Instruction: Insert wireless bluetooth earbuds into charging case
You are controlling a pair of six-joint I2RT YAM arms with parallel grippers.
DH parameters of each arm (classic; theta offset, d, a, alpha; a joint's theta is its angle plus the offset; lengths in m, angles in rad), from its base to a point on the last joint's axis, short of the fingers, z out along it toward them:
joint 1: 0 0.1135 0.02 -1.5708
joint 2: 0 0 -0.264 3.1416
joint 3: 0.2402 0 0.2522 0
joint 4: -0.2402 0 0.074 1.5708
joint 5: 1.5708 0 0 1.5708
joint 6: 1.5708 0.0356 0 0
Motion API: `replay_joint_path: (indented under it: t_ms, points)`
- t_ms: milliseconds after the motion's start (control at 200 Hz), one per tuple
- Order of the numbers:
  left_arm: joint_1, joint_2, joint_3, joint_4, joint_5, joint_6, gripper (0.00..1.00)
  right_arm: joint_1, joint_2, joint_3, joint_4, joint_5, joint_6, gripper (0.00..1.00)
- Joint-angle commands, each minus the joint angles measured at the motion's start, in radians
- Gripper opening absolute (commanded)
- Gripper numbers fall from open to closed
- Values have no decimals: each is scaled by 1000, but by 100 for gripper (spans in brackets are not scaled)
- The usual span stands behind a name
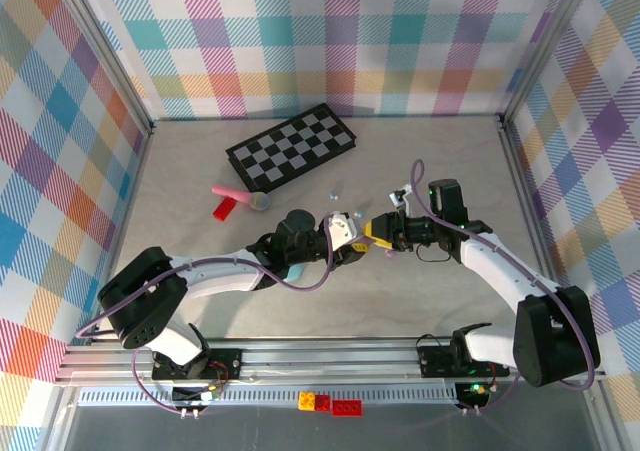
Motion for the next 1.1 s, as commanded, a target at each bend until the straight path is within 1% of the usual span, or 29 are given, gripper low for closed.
replay_joint_path:
  t_ms: [0,115,220,310,335,415,495,555,615,730,775,860,985,1095]
  points:
    - [12,-6,33,23,14,-18,33,4,10,27,-7,-24,-32,41]
    - [12,-2,30,22,11,-14,33,5,-2,30,2,-9,-22,32]
    - [13,-11,19,23,-2,-12,35,4,-17,36,-4,2,-15,31]
    - [14,-22,-3,53,-6,-11,39,4,-31,36,13,6,10,26]
    - [16,-25,-11,74,-4,-15,43,4,-37,34,24,3,24,25]
    - [24,-34,-50,170,4,-51,68,2,-59,28,87,-17,98,22]
    - [39,-40,-95,303,14,-117,82,-3,-97,20,164,-21,190,21]
    - [49,-40,-126,404,25,-153,88,-9,-118,10,264,-45,284,21]
    - [55,-31,-154,501,30,-173,89,-10,-125,-2,373,-67,398,21]
    - [67,4,-189,700,1,-241,83,-11,-119,-5,493,-83,592,20]
    - [74,21,-191,764,-2,-272,82,-11,-124,-14,556,-75,659,19]
    - [79,26,-162,748,26,-269,82,-11,-134,-30,653,-63,768,18]
    - [79,57,-124,758,75,-233,78,-11,-146,-31,704,-71,866,17]
    - [79,75,-90,763,88,-235,75,-11,-156,-42,759,-56,945,14]
